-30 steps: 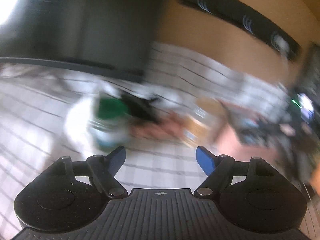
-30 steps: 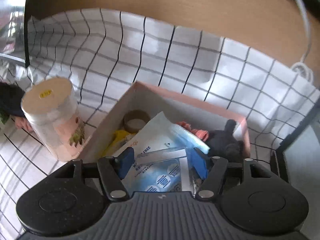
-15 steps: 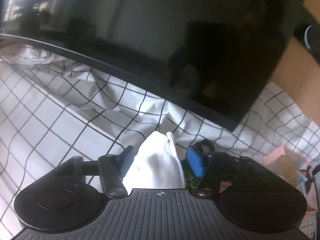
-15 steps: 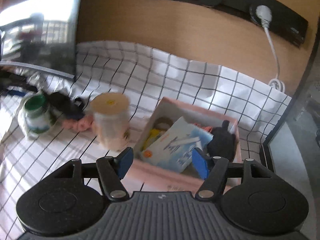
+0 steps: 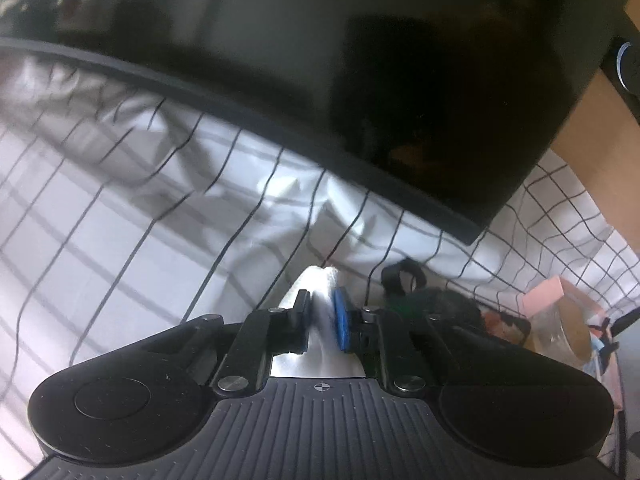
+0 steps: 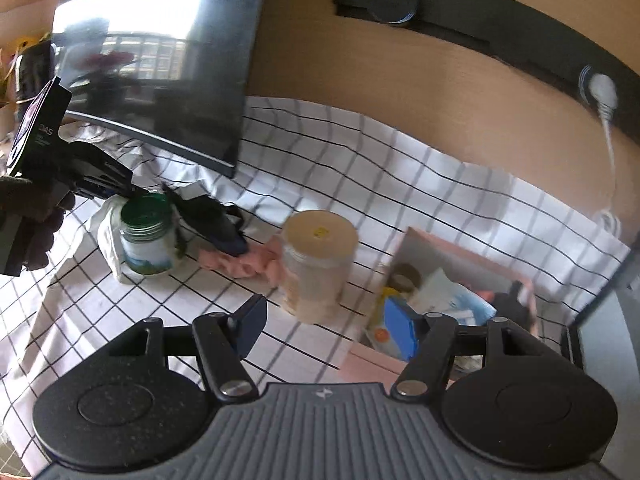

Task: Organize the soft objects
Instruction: 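Grasp the black strapped fabric item with the right tool while the left lifts the cloth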

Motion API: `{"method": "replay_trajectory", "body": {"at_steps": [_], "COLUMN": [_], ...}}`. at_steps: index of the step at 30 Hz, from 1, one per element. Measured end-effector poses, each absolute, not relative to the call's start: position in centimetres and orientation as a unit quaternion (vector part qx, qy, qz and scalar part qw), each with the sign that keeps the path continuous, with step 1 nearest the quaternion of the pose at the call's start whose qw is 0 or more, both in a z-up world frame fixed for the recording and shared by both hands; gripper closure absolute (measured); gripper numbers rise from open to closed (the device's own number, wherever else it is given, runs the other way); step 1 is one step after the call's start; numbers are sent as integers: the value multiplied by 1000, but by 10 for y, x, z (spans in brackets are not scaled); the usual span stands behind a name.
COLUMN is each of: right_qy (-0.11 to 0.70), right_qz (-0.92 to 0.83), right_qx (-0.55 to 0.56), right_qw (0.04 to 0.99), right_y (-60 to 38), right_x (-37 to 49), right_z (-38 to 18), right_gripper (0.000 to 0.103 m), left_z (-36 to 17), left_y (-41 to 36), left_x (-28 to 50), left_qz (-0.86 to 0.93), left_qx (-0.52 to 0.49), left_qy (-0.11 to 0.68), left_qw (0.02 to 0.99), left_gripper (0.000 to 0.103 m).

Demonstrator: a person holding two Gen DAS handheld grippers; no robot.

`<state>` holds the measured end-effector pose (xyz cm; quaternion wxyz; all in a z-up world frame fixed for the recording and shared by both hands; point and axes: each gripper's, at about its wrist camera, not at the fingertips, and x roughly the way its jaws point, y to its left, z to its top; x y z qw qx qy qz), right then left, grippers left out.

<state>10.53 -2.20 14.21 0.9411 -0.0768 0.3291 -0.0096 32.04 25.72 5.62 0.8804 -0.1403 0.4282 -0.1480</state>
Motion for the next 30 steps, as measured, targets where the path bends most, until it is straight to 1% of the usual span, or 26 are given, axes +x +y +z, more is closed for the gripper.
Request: {"method": "replay_trajectory", "body": {"at_steps": [3,7,12,16,22,25,27,28,30], "right_qy": [329,335,339,308,284,283,292,299,305], "right_qz": [2,23,60,83,113,100,93,89,81], "right_qx": [-87,-93,-112,-182,-296,-331,-337,-334,-317], "right_qw": [940,937,932,930,905,894,890,889,895], "right_y": [-15,-3,25,56,99,111,113,112,106], "right_x": [112,124,146,166,206,229,243,248,251], "right_z": [141,135,122,113,85,65,55,53,62], "right_gripper": [38,38,38,38,43,51,65,83,88], "left_z": [54,58,69,79,85,81,79,78,80], "left_y": [270,291,328,357,379,380,379,378,375], "left_x": [310,288,265,248,237,239,241,241,244], "left_qz": [-146,-161,-122,-100,-103,-111,-117,-120,-126], "left_qx": [-158,-159,-148,-135,-139,-140,-137,-135,-131], "left_qy": [427,402,369,350,332,335,336,336,337], "left_qw": [878,887,909,922,927,925,925,924,924], "left_gripper": [89,90,91,91,91,91,91,91,91]}}
